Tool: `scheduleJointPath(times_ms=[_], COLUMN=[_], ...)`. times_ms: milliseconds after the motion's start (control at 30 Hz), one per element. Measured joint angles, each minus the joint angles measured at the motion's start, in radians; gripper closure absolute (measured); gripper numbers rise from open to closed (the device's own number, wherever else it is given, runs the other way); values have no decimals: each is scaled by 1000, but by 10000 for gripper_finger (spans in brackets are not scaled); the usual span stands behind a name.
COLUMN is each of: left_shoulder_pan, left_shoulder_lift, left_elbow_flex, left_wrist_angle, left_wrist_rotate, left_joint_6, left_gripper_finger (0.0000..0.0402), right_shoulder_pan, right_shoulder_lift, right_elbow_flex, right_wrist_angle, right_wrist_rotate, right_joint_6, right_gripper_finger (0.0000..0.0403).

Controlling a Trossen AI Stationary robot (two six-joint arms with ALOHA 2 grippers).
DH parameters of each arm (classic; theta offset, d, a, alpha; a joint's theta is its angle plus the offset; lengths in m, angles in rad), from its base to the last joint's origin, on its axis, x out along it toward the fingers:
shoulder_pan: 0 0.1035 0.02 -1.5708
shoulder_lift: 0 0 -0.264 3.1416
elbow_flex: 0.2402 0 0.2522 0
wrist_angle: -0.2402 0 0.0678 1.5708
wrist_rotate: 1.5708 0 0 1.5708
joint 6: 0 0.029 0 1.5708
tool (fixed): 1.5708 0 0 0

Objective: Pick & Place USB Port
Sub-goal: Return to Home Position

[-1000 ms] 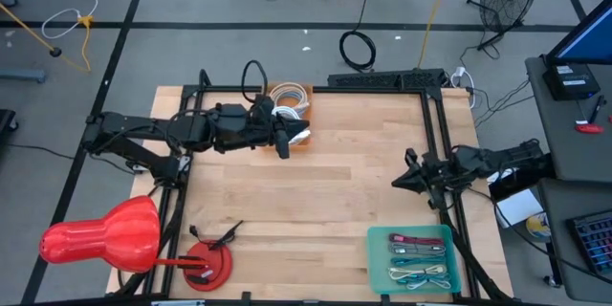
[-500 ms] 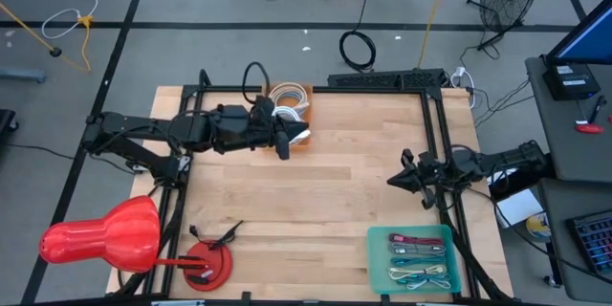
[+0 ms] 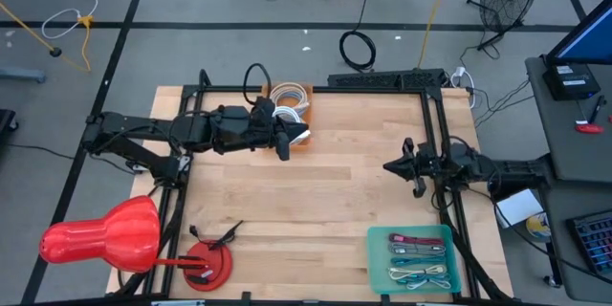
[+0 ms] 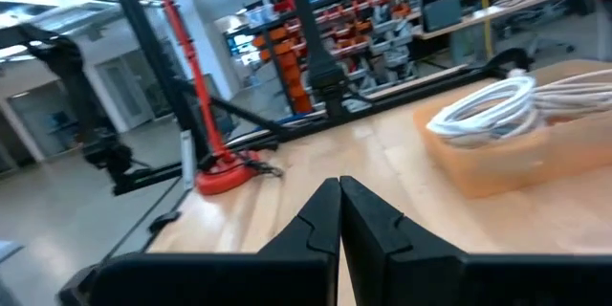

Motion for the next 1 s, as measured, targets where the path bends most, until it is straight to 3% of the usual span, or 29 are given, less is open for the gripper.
scheduleJointPath(times_ms=[167,733,1000], left_shoulder_pan=[0,0,8], left_shoulder_lift=[0,0,0], left_elbow_flex=[0,0,0], left_wrist_angle=[0,-4,-49], left_wrist_rotate=[2,17,17], left_joint_6=[0,12,123], left_gripper_finger=[401,401,401], right_shoulder_pan=[-56,-58,-58], right_shoulder_lift=[1,55,55], right_elbow_flex=[-1,-2,-2], right_wrist_angle=[7,7,8], right_wrist_rotate=[-59,-52,-51], right_joint_6=[3,-42,-42], right_gripper_finger=[403,403,403])
